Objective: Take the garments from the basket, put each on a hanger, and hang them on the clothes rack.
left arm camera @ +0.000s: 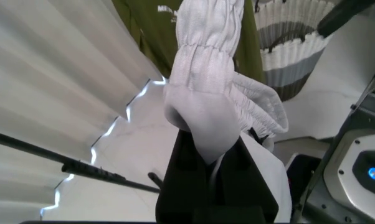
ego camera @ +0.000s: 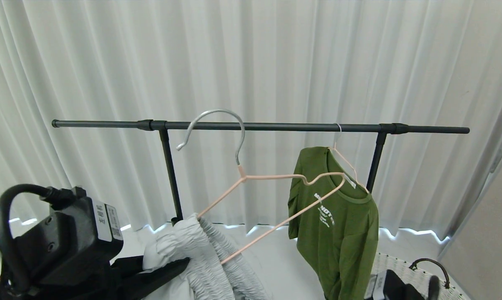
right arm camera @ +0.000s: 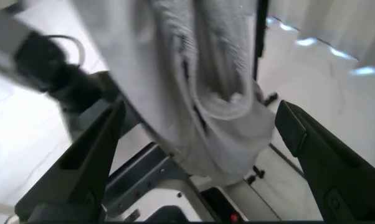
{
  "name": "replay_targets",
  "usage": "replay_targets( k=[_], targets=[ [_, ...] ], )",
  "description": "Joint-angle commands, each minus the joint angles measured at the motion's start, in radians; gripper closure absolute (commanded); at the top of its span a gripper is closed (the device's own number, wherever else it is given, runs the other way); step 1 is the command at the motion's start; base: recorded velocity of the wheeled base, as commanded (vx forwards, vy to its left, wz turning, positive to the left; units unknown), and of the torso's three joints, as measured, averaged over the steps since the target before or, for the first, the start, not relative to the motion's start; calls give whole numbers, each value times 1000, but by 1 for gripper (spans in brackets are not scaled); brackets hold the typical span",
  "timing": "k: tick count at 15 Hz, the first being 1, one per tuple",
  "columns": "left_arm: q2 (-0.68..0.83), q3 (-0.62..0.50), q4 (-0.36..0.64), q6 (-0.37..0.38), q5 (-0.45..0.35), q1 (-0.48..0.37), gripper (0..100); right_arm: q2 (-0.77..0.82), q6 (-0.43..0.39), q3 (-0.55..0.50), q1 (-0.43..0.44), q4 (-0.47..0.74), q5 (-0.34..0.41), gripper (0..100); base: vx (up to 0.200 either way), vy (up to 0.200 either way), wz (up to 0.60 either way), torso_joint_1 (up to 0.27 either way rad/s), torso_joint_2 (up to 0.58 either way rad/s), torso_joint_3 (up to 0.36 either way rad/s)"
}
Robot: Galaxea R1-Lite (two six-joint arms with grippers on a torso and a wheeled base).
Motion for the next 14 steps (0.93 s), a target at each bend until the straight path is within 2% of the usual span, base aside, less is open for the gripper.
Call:
replay_targets(
  k=[1, 2, 4, 9, 14],
  targets=[
    [-4, -18, -1, -1, 0, 2, 100, 111, 34, -19, -88, -2, -6, 0, 0, 0, 0, 0, 0, 0],
    [-3, -31, 2, -1, 0, 2, 100, 139, 48, -26, -128, -4, -10, 0, 0, 0, 0, 0, 0, 0],
    [2, -41, -1, -2, -2, 1, 100, 168, 62, -52, -151, -4, -15, 0, 0, 0, 0, 0, 0, 0],
    [3, -47, -36, -1, -2, 1, 100, 267, 72, -155, -148, -4, -78, 0, 0, 0, 0, 0, 0, 0],
    [0, -44, -38, -1, -2, 2, 100, 278, 72, -143, -151, -2, -104, 0, 0, 0, 0, 0, 0, 0]
  ],
)
